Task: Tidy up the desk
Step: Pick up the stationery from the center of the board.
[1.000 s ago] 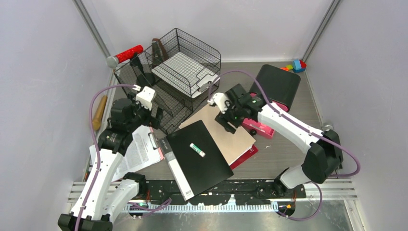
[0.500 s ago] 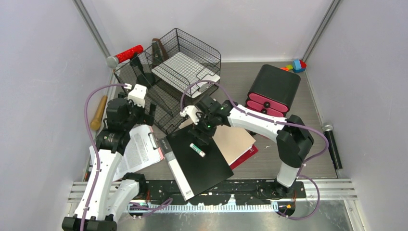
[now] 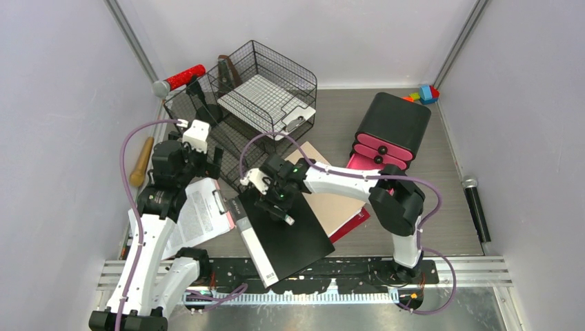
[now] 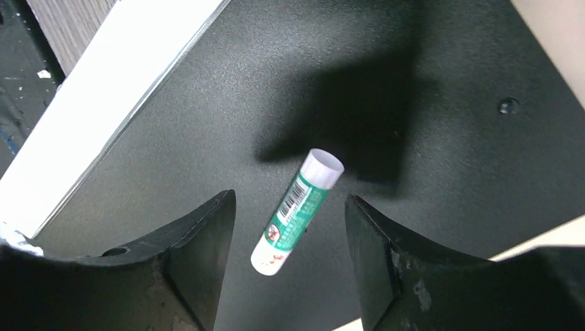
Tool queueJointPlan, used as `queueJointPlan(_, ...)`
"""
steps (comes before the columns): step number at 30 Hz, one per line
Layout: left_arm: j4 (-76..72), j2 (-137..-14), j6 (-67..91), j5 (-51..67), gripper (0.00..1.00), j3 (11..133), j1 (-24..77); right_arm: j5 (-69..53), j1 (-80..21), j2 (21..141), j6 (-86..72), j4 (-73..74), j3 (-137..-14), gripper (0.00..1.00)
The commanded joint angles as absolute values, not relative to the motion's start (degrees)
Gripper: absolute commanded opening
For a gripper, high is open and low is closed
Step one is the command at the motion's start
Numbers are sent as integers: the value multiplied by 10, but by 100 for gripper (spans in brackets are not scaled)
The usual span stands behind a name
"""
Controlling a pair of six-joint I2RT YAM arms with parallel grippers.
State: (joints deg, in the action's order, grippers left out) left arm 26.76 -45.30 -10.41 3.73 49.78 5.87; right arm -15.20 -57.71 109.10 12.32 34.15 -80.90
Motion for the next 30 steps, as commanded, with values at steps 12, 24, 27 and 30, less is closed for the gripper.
queueJointPlan(12,244,-437,-94,54,99,496,55,-98,-600,1145,142,343,-819,30)
queueJointPlan(24,240,-439,-96,65,99,490,55,22,-599,1060,215,374,-789,8)
queueJointPlan(27,240,-440,-98,67,99,489,55,73,-592,1028,235,369,-759,4)
queueJointPlan(30,239,-441,-97,68,99,489,55,106,-563,995,251,363,-737,2)
